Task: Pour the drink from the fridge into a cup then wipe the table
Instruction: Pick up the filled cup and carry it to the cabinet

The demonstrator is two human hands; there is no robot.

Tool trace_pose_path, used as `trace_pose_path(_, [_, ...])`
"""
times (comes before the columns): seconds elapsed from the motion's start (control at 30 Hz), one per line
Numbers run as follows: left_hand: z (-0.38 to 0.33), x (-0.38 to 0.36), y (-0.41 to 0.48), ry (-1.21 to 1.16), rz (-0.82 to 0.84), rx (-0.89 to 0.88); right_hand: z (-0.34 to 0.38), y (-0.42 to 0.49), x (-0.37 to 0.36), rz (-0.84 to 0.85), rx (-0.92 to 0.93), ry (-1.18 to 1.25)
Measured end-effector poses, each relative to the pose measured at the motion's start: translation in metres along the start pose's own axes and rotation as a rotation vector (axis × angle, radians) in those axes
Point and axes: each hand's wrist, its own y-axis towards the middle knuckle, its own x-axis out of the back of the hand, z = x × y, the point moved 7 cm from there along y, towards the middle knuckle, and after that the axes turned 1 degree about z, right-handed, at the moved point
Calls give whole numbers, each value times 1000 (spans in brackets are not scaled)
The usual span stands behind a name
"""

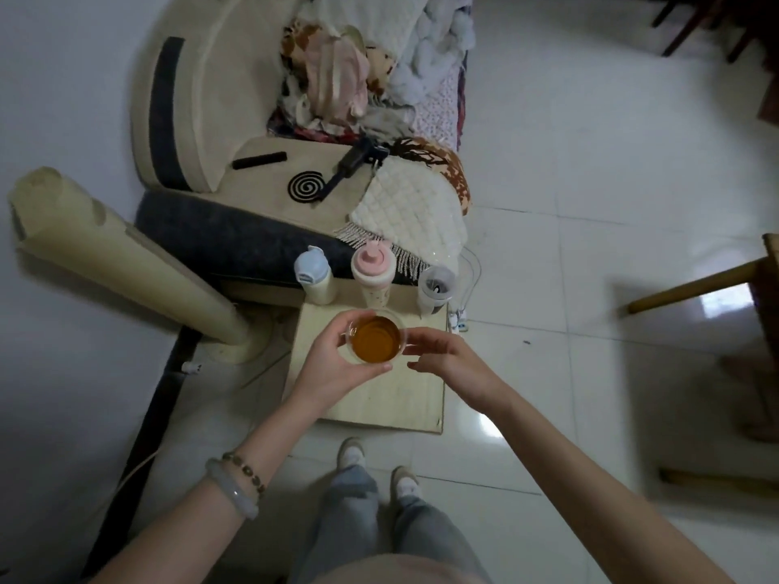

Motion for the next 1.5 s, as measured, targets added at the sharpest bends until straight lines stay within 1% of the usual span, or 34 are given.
trace_pose_path(0.17, [38, -1, 30, 14, 83, -7, -25, 32, -4, -88, -55, 84])
trace_pose_path(0.27, [72, -5, 45, 31, 99, 20, -52, 56, -8, -119, -113, 139])
trace_pose_path(0.37, [112, -13, 56, 36, 105, 68, -84, 81, -10, -155, -162, 164])
trace_pose_path(0.5, [171, -30, 73, 17, 118, 98, -133, 119, -8, -191, -169, 151])
trace_pose_path(0.7, [255, -53, 92, 4, 126, 133, -206, 168, -7, -191, -203, 142])
trace_pose_path(0.87, [300, -64, 102, 27, 127, 148, -242, 195, -8, -174, -216, 139])
trace_pose_path(1.07, [321, -73, 107, 14, 99, 158, -263, 206, -6, -180, -237, 127])
trace_pose_path(1.3, [325, -75, 101, 56, 158, 203, -260, 203, -9, -152, -259, 59])
trace_pose_path(1.4, [322, -71, 95, 163, 203, 248, -250, 197, -8, -171, -285, 41])
trace_pose_path(1.5, [303, -60, 85, 306, 256, 272, -228, 180, -3, -229, -296, -30])
